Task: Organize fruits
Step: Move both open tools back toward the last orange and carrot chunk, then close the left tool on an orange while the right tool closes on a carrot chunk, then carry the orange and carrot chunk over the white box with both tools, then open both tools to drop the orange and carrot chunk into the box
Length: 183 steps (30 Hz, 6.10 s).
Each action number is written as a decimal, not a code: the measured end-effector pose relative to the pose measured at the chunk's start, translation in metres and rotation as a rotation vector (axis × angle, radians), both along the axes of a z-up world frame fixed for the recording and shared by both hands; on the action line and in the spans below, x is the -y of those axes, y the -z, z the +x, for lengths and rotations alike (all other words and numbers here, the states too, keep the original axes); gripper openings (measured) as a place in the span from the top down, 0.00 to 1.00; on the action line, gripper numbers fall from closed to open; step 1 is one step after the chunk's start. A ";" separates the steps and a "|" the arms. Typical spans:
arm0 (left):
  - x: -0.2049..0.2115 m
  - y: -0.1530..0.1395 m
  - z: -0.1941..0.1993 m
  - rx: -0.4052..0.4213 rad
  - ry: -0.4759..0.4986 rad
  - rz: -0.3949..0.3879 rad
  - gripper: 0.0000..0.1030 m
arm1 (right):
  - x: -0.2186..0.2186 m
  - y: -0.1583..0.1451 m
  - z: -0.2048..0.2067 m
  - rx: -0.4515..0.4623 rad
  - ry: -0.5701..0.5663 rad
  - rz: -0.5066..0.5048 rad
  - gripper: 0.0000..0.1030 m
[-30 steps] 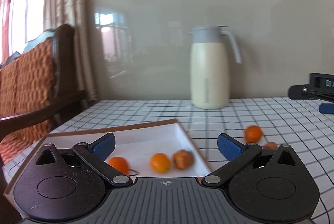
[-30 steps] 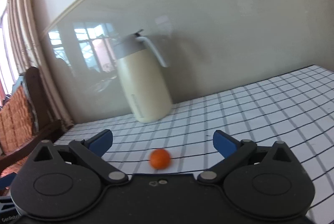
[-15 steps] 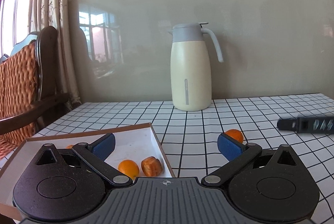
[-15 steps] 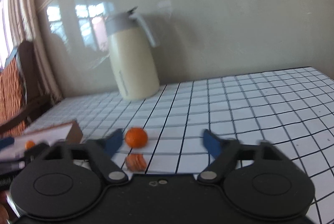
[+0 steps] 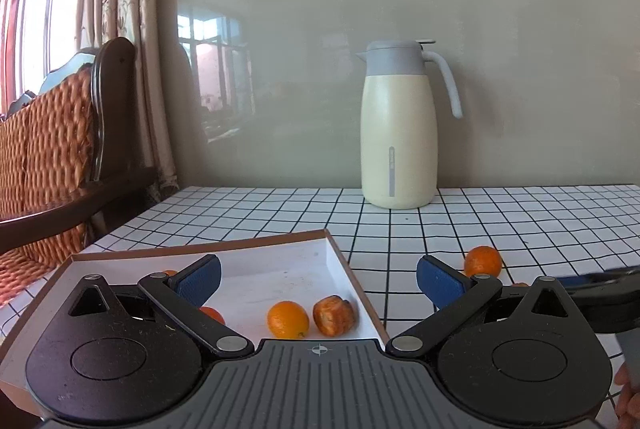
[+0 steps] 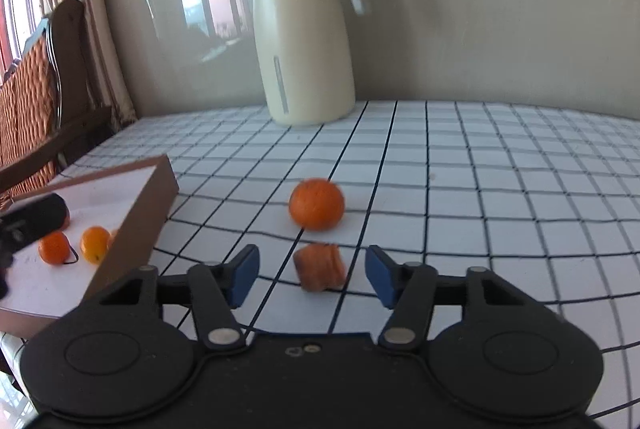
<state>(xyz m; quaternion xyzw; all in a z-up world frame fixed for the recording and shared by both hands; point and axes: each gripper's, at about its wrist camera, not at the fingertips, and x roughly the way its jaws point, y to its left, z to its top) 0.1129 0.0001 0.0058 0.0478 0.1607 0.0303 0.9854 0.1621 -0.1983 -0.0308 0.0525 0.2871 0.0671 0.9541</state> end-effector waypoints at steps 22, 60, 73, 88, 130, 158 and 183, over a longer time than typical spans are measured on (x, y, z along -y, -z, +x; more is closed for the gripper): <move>0.049 0.009 0.025 -0.050 0.119 0.022 0.00 | 0.062 0.003 0.000 -0.041 0.172 -0.058 0.74; 0.139 0.055 0.131 -0.309 0.211 -0.080 0.60 | 0.095 0.001 -0.008 -0.025 0.175 -0.025 0.62; 0.133 0.052 0.083 -0.307 0.277 0.004 0.60 | 0.094 0.001 -0.016 -0.032 0.146 -0.017 0.79; 0.106 0.047 0.044 -0.281 0.241 -0.068 0.60 | 0.080 -0.010 -0.041 -0.003 0.061 0.014 0.79; 0.032 -0.013 -0.024 -0.092 0.151 -0.096 0.60 | 0.004 -0.055 -0.068 0.176 -0.163 0.058 0.79; -0.107 -0.009 -0.034 -0.038 -0.170 -0.121 0.60 | -0.115 -0.053 -0.051 0.254 -0.337 0.077 0.79; -0.164 0.004 -0.011 -0.058 -0.290 -0.123 0.60 | -0.145 -0.043 -0.022 0.235 -0.282 0.087 0.79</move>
